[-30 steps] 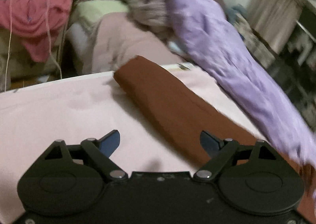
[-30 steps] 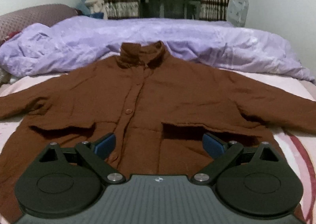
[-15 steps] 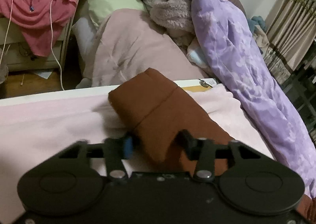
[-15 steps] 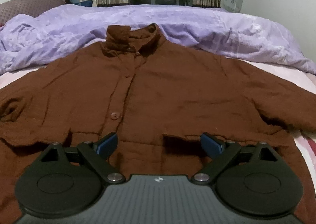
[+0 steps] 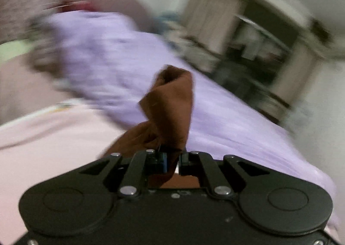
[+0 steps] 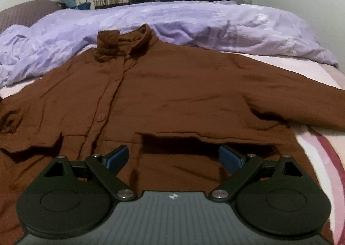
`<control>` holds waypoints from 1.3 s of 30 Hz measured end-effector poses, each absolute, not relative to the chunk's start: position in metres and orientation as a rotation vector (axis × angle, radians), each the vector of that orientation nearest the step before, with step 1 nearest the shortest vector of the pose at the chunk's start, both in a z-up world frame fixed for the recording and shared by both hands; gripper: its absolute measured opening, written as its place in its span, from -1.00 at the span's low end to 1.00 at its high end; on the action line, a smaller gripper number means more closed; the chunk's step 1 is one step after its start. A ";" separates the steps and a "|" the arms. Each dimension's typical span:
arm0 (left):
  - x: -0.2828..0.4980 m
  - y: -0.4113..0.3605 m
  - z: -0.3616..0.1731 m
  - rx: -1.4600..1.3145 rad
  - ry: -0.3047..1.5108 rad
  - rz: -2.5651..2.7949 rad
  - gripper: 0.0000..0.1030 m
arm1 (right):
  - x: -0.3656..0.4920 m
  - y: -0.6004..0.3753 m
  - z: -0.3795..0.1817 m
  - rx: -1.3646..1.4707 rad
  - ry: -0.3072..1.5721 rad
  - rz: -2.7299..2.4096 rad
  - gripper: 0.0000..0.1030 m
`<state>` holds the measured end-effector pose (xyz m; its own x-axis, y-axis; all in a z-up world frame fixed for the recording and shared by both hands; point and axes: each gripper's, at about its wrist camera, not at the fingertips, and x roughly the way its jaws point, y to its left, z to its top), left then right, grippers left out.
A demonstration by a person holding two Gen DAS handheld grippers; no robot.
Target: Fold large clothes
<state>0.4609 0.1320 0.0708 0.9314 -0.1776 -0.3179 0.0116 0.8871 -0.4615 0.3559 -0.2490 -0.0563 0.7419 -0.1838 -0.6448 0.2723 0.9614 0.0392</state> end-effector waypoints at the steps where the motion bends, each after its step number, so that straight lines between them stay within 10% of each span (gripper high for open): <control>1: 0.458 0.100 0.078 -0.451 0.361 -0.179 -0.89 | 0.352 -0.252 -0.054 0.137 0.684 -0.250 1.00; 5: 0.448 -0.017 0.081 -0.389 0.386 -0.457 -0.83 | 0.336 -0.267 -0.043 0.141 0.647 -0.269 1.00; 9: 0.451 -0.111 0.041 -0.238 0.555 -0.567 0.37 | 0.331 -0.286 -0.038 0.205 0.644 -0.271 0.94; 25: 0.464 0.051 -0.019 -0.295 0.599 -0.301 0.40 | 0.449 -0.325 -0.097 0.718 0.667 -0.033 0.44; 29: 0.478 0.026 -0.027 -0.289 0.607 -0.340 0.40 | 0.459 -0.318 -0.098 0.766 0.635 0.018 -0.68; 39: 0.515 0.011 -0.076 -0.199 0.721 -0.229 0.36 | 0.448 -0.319 -0.103 0.636 0.666 -0.027 -0.56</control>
<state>0.5153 0.0107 -0.0756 0.7281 -0.2746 -0.6280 0.1385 0.9563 -0.2576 0.4480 -0.3189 -0.1026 0.7929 0.1741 -0.5839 0.2205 0.8113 0.5414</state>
